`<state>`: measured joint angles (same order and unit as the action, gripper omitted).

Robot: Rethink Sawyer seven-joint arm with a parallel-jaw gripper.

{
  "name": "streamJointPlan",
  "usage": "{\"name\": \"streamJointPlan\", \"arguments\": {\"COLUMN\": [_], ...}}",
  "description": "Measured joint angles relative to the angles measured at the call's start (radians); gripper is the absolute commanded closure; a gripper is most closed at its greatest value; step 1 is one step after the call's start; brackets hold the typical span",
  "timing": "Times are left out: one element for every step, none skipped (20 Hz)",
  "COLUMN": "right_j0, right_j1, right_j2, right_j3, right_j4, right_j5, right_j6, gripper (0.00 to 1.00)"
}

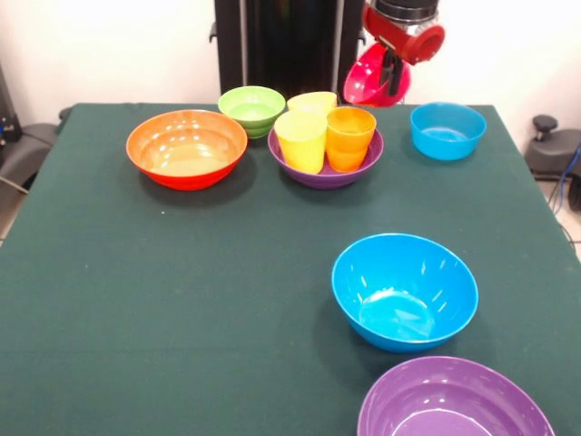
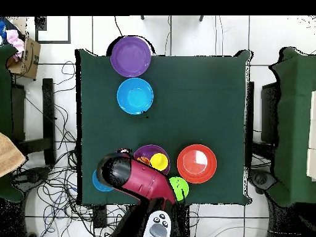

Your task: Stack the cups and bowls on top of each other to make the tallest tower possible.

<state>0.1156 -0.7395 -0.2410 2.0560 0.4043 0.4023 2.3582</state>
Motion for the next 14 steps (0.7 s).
{"name": "streamJointPlan", "arguments": {"right_j0": [0.000,0.000,-0.002,-0.004,-0.007,-0.010,-0.022,-0.026,-0.030,-0.040,-0.044,-0.049,-0.056,-0.066], "right_j1": [-0.001,-0.002,-0.003,-0.005,-0.006,-0.007,-0.010,-0.011,-0.012,-0.014,-0.016,-0.018,-0.022,-0.028], "right_j2": [-0.004,-0.007,-0.010,-0.013,-0.014,-0.015,-0.016,-0.016,-0.016,-0.016,-0.016,-0.016,-0.016,-0.016], "right_j3": [-0.002,-0.003,-0.005,-0.006,-0.007,-0.008,-0.010,-0.010,-0.010,-0.010,-0.010,-0.010,-0.010,-0.010], "right_j4": [-0.012,-0.022,-0.035,-0.047,-0.057,-0.066,-0.086,-0.091,-0.095,-0.103,-0.106,-0.109,-0.113,-0.118], "right_j5": [0.001,0.001,0.002,0.002,0.002,0.002,0.002,0.002,0.002,0.002,0.002,0.002,0.002,0.002], "right_j6": [0.000,0.000,0.000,0.000,0.000,0.000,0.000,0.000,0.000,0.000,0.000,0.000,0.000,0.000], "gripper": [1.00,1.00,1.00,1.00,1.00,1.00,1.00,1.00,1.00,1.00,1.00,1.00,1.00,1.00]}}
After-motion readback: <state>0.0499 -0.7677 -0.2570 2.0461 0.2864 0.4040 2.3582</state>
